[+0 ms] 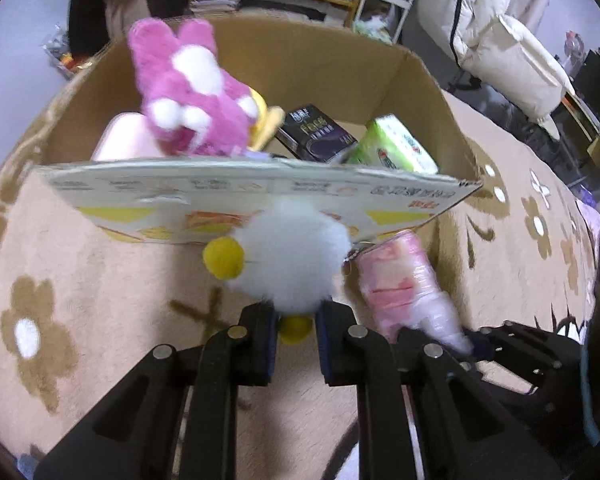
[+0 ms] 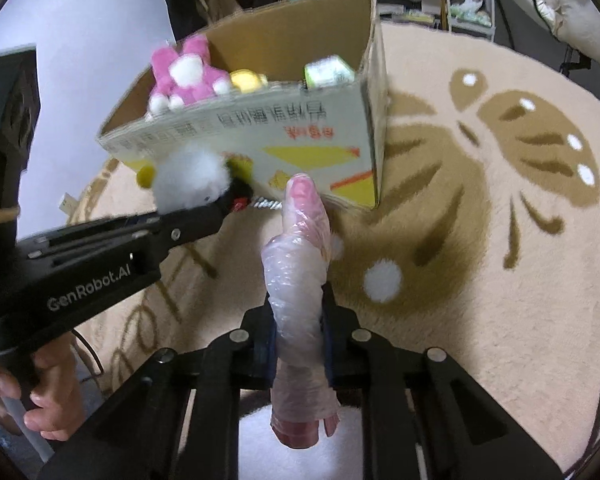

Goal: Organize soft objects
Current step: 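Lift both items and carry them over the box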

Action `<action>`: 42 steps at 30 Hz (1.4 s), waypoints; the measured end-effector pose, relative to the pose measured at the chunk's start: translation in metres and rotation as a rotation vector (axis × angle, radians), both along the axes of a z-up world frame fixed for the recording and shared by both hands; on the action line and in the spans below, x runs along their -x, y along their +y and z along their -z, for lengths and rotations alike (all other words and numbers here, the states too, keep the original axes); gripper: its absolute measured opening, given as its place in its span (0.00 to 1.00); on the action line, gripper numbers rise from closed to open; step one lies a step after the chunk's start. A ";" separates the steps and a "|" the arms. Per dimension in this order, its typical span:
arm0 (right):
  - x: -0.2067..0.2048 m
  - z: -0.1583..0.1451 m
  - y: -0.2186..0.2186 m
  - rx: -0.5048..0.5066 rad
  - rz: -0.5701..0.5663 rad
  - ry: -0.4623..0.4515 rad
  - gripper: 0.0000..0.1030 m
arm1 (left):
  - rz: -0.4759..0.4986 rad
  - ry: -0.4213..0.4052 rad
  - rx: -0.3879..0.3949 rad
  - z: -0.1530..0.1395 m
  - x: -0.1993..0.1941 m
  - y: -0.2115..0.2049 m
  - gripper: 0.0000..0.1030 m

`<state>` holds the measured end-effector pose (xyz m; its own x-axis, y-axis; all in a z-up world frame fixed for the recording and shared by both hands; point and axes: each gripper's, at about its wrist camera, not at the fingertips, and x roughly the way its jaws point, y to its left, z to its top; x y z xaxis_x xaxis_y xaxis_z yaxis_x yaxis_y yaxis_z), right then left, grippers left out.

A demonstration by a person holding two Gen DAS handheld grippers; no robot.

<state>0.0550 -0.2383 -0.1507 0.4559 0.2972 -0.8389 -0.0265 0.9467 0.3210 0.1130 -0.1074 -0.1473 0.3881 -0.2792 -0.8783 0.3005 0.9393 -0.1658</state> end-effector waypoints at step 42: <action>-0.069 -0.107 -0.011 0.002 0.025 -0.368 0.18 | -0.134 -0.332 -0.161 -0.110 -0.045 0.043 0.16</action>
<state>0.1242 -0.2491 -0.0432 0.7342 0.2804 -0.6183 -0.1164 0.9492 0.2923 0.1584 -0.0641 -0.0369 0.6825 -0.0758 -0.7269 0.1861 0.9798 0.0726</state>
